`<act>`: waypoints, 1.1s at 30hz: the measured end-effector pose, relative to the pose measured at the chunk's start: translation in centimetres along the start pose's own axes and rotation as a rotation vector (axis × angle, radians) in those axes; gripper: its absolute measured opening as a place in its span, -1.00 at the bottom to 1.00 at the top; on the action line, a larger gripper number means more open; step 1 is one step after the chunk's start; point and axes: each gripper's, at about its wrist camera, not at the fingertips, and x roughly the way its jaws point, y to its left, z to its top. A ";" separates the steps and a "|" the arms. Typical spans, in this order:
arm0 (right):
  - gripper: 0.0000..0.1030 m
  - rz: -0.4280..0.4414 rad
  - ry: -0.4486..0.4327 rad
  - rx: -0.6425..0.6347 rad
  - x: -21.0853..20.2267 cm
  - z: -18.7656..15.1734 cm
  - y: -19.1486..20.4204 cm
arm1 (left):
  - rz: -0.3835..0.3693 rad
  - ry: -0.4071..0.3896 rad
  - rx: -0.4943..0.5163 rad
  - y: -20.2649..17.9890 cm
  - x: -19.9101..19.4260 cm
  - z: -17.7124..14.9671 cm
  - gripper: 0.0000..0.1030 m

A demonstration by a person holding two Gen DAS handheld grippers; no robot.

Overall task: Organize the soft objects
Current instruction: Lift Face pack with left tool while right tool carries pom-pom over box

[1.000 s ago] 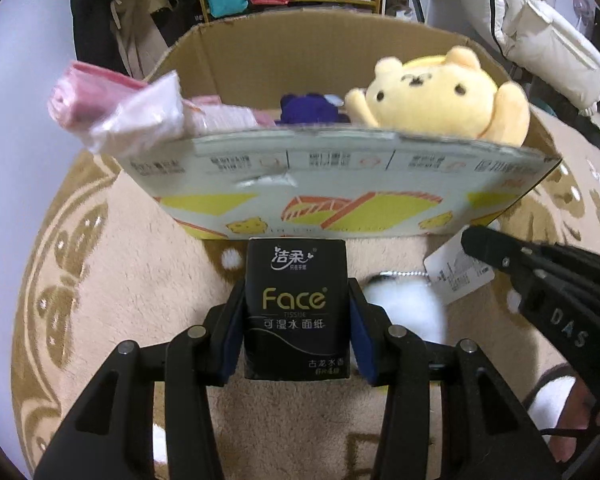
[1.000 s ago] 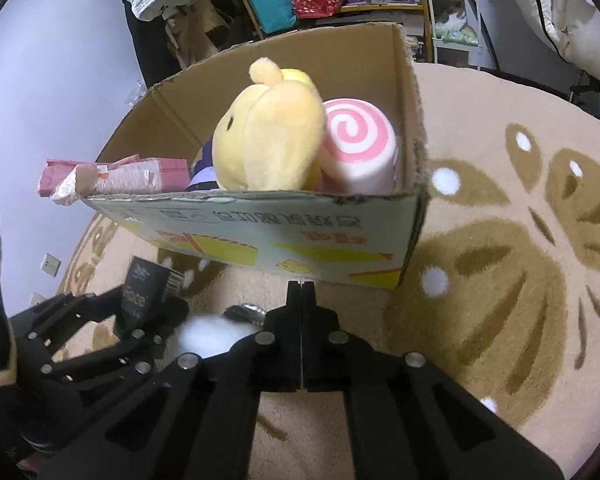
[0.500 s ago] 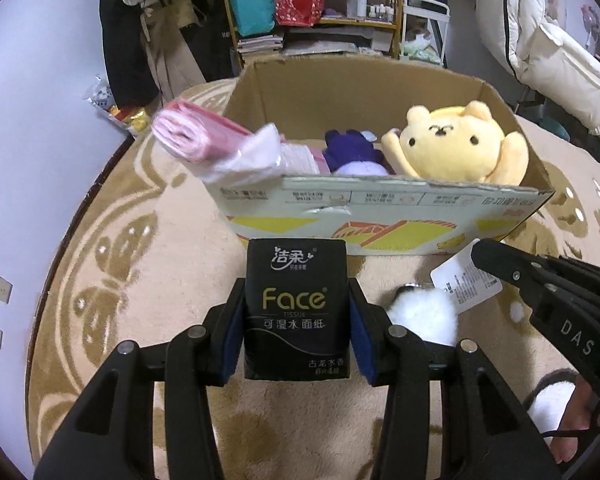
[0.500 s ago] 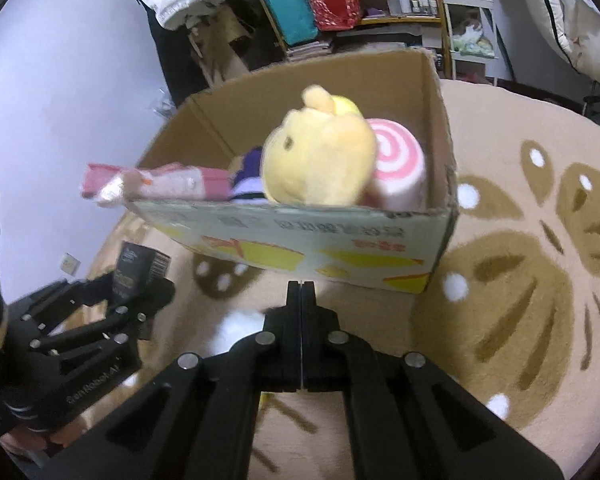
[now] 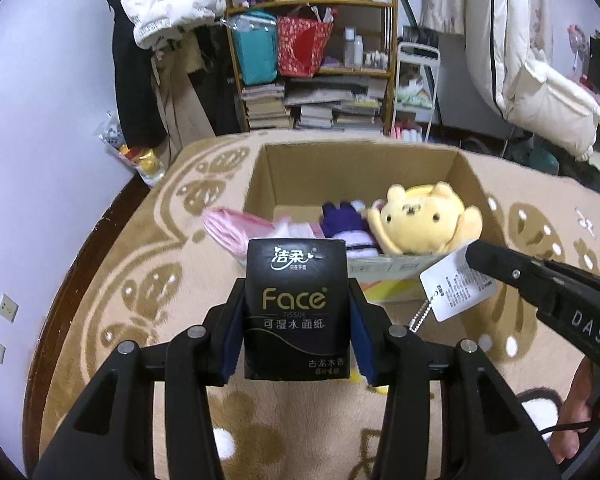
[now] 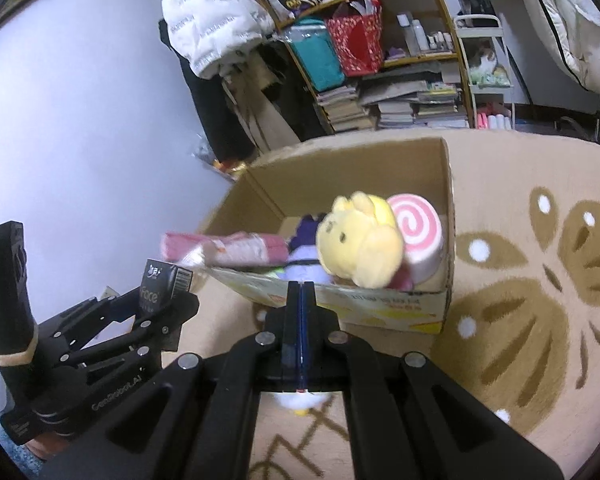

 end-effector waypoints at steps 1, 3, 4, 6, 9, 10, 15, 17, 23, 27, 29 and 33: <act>-0.98 0.005 -0.009 -0.010 -0.3 0.1 0.4 | 0.001 -0.008 -0.005 0.1 -0.3 0.2 -0.14; -0.98 0.026 -0.013 -0.027 -0.7 0.5 0.9 | -0.005 -0.026 -0.015 0.3 -0.9 0.6 -0.14; -0.98 0.024 -0.017 -0.041 -1.0 0.6 1.3 | -0.006 -0.031 -0.016 0.3 -1.0 0.7 -0.14; -0.98 0.029 -0.036 -0.056 -1.6 0.9 1.8 | -0.003 -0.046 -0.017 0.3 -1.3 0.9 -0.14; -0.98 0.031 -0.067 -0.061 -2.7 1.5 2.4 | -0.006 -0.063 -0.017 0.3 -1.8 1.4 -0.14; -0.98 0.033 -0.080 -0.065 -3.1 1.7 2.5 | -0.004 -0.070 -0.017 0.3 -2.0 1.6 -0.14; -0.98 0.034 -0.162 -0.077 -5.7 3.4 3.4 | 0.018 -0.106 -0.011 0.3 -2.7 2.5 -0.14; -0.98 0.027 -0.205 -0.089 -6.8 4.3 3.8 | 0.018 -0.112 -0.015 0.4 -2.8 2.9 -0.14; -0.99 0.029 -0.287 -0.122 -8.3 7.4 5.0 | 0.025 -0.134 -0.014 0.4 -2.4 4.9 -0.14; -0.98 0.018 -0.321 -0.147 -8.3 8.5 5.7 | 0.026 -0.151 -0.028 0.5 -1.8 5.9 -0.13; -0.98 0.016 -0.316 -0.147 -7.5 8.6 5.5 | 0.021 -0.149 -0.030 0.3 -1.0 6.4 -0.13; -0.98 0.002 -0.261 -0.122 -4.9 8.5 4.2 | 0.027 -0.138 -0.020 -0.2 0.6 6.7 -0.13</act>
